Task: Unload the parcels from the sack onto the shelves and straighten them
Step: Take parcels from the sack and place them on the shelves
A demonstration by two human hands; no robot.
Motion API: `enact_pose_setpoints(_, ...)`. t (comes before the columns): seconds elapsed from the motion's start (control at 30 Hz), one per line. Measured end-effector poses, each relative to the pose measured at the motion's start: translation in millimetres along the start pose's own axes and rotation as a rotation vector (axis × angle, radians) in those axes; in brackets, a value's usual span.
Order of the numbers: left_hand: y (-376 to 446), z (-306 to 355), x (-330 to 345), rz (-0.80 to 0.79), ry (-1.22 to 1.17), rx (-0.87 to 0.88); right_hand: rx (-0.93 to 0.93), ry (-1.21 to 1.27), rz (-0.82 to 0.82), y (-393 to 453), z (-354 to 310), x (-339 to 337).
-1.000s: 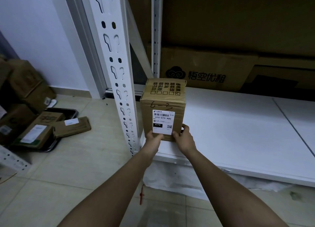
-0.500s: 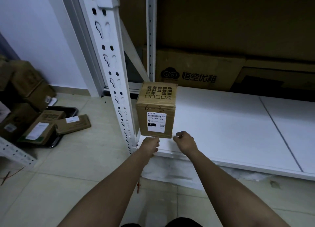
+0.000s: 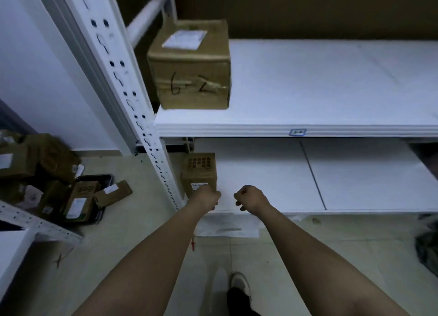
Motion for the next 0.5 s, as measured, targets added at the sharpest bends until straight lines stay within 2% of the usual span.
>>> enact_pose_setpoints(0.27,-122,110,8,-0.082,0.346,0.160,0.090,0.003,0.135,-136,-13,-108)
enact_pose_setpoints(0.5,-175,182,93,-0.145,0.554,0.277,0.177,0.063,0.248,-196,57,-193)
Point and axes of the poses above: each hand's wrist, its own y-axis towards the middle knuckle, its own x-axis out of the palm, z = x × y, the point moved 2 cm from there along y, towards the middle knuckle, and after that the axes turned 1 degree about y, right-handed, at the moved point
